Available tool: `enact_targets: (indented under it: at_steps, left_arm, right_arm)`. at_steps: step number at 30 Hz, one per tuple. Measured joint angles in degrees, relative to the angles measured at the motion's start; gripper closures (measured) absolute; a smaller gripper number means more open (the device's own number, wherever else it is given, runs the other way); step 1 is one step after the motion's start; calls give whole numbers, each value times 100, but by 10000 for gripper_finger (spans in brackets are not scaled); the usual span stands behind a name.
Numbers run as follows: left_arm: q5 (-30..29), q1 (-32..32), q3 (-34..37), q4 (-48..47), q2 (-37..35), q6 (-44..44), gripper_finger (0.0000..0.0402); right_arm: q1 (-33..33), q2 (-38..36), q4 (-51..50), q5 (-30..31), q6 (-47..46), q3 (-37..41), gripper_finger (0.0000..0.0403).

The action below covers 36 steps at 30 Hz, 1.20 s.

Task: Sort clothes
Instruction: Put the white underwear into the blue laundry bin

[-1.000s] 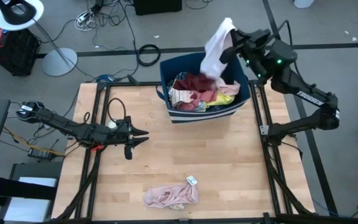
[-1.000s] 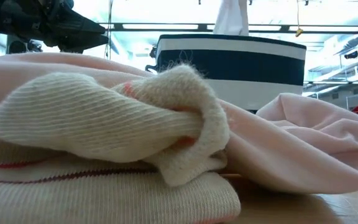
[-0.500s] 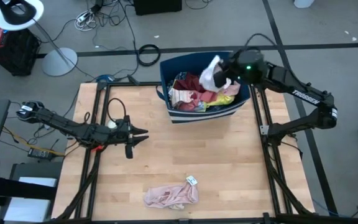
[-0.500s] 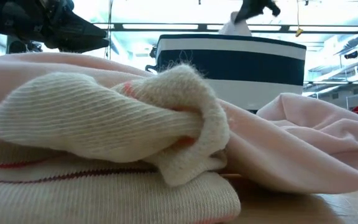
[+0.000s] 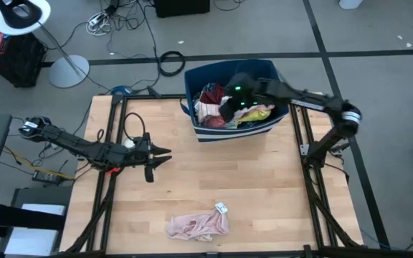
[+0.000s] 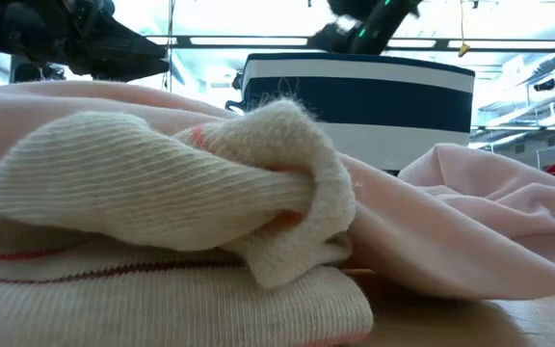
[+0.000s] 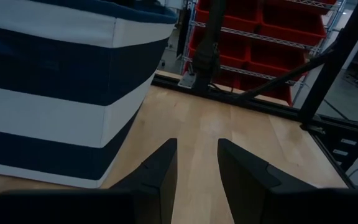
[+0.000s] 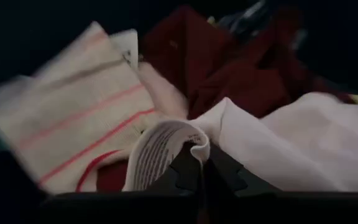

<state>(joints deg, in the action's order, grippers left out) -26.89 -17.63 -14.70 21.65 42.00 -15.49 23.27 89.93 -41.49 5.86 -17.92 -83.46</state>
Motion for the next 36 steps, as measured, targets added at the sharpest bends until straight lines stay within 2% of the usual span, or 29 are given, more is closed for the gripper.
enact_targets:
  at_steps: [5,9,15,19,24,31,34,36]
  left_arm:
    - [1,0,-2,-22,-2,-15,280]
    - [2,0,-1,-24,-2,-17,280]
    - [4,0,0,-30,-2,-20,280]
    - [7,0,0,-33,0,-20,280]
    - [9,0,-1,-36,-2,-20,280]
    - [11,0,0,-41,0,-20,280]
    - [13,0,0,-42,0,-22,280]
    - [11,0,0,-44,0,-22,280]
  right_arm:
    - [151,923,339,-9,197,-13,366]
    - [297,1494,471,-15,53,-46,323]
    - [469,1629,620,-378,-27,-33,259]
    - [503,1187,528,-566,159,22,240]
    - [503,110,407,-548,237,32,241]
    - [274,-1357,229,-168,168,20,244]
    - [26,-1810,-110,-41,52,20,245]
    - [-202,-2026,-354,261,-45,15,245]
